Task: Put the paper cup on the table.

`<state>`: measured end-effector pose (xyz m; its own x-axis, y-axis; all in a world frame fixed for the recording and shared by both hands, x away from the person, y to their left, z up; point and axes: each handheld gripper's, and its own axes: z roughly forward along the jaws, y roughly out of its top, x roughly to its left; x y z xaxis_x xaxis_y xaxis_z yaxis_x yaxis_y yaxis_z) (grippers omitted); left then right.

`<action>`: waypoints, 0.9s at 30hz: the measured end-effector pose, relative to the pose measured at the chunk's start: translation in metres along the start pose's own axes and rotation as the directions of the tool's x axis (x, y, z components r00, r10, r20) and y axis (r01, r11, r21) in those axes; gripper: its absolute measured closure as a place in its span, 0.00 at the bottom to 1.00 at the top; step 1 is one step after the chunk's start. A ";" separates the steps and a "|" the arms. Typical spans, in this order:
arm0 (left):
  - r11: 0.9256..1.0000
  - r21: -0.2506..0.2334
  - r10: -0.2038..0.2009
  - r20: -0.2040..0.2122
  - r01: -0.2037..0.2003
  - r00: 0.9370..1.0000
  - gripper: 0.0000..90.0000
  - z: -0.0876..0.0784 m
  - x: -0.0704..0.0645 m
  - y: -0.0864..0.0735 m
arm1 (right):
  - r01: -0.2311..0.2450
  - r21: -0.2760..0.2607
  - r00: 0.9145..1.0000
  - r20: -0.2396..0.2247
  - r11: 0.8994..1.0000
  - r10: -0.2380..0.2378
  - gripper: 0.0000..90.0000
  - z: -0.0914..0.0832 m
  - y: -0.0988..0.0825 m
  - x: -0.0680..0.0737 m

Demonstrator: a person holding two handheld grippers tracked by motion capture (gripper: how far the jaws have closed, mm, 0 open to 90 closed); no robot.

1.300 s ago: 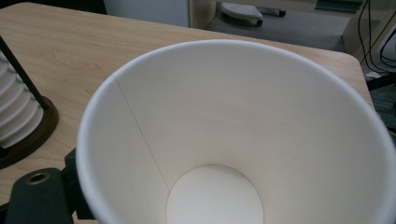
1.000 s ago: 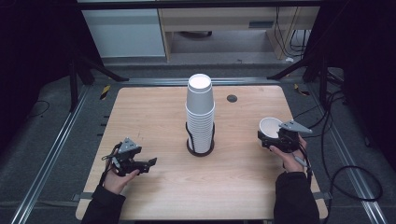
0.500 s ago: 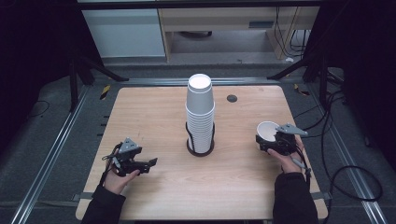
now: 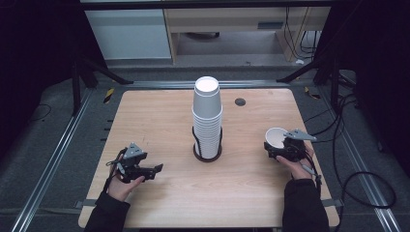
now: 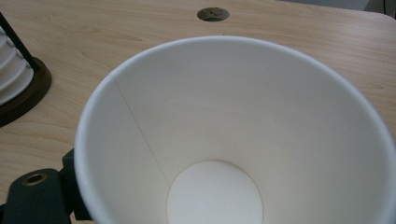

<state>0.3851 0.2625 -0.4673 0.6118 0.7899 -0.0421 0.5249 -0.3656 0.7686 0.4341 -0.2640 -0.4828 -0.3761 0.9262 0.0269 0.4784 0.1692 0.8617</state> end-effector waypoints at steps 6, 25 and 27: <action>1.000 0.002 0.003 0.002 -0.003 1.000 0.19 0.000 0.000 0.000 | 0.005 0.000 1.000 0.004 1.000 -0.005 0.13 0.001 -0.001 0.000; 1.000 -0.004 0.001 0.006 -0.001 1.000 0.19 -0.002 0.001 0.000 | 0.010 0.073 1.000 0.013 0.997 -0.011 0.03 -0.013 -0.006 0.005; 1.000 -0.006 -0.001 0.002 0.001 1.000 0.19 -0.002 0.001 0.000 | 0.015 0.082 1.000 0.019 0.997 -0.017 0.03 -0.016 -0.008 0.005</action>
<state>0.3842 0.2643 -0.4661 0.6126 0.7892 -0.0444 0.5218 -0.3615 0.7727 0.4154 -0.2660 -0.4815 -0.3688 0.9295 0.0025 0.5361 0.2105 0.8175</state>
